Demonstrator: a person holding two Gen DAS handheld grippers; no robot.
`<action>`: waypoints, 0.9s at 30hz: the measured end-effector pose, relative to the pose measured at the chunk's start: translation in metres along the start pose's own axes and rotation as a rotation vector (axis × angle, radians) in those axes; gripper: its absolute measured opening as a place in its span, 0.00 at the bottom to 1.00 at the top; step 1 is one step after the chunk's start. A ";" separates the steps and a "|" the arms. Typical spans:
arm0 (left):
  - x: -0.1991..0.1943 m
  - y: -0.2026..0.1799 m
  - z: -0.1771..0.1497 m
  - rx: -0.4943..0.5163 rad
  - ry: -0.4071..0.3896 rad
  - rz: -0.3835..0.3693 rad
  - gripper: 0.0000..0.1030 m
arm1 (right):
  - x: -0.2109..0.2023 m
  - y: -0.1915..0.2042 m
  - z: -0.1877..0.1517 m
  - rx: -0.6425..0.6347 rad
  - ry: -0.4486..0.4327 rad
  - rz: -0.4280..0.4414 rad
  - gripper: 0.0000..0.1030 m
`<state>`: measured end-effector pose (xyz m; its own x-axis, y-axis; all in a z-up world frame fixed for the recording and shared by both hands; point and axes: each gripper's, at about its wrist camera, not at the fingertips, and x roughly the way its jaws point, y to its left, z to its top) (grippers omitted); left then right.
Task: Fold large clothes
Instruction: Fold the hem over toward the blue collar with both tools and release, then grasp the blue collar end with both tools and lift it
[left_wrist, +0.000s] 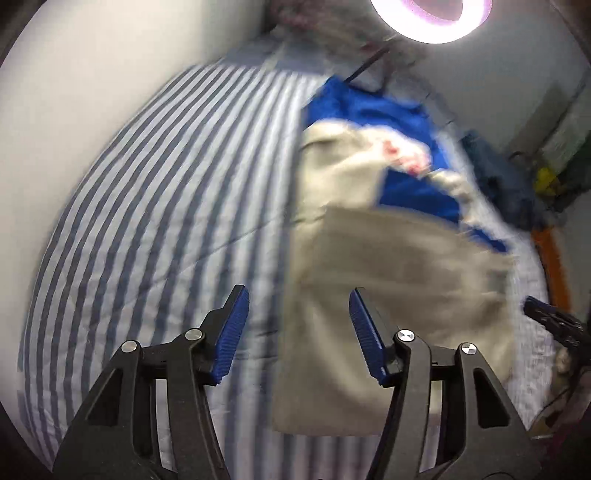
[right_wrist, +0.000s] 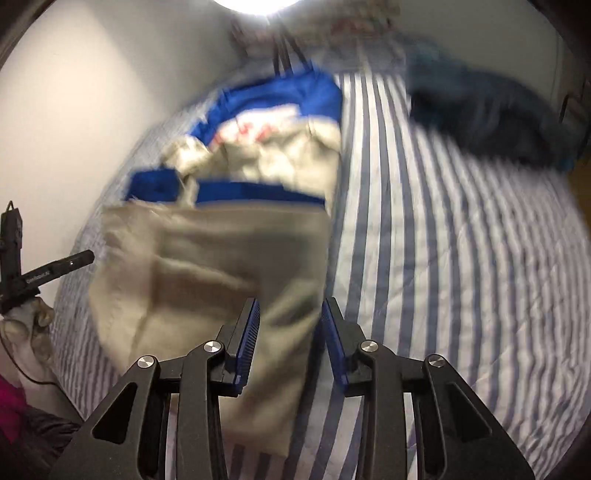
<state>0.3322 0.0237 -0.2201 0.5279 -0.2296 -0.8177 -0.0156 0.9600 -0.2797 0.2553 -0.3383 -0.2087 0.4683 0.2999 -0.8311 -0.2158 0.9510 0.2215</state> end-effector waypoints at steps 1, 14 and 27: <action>-0.005 -0.009 0.002 0.025 -0.014 -0.025 0.58 | -0.005 0.002 0.001 -0.008 -0.020 0.029 0.32; 0.107 -0.048 0.032 0.170 0.083 0.018 0.63 | 0.088 0.060 0.039 -0.186 0.055 0.048 0.32; 0.087 -0.013 0.137 0.043 0.045 -0.207 0.63 | 0.071 0.011 0.107 -0.120 0.053 0.182 0.35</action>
<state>0.4949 0.0136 -0.2188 0.4778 -0.4285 -0.7669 0.1264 0.8974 -0.4227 0.3780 -0.2984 -0.2109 0.3673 0.4584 -0.8093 -0.3944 0.8648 0.3109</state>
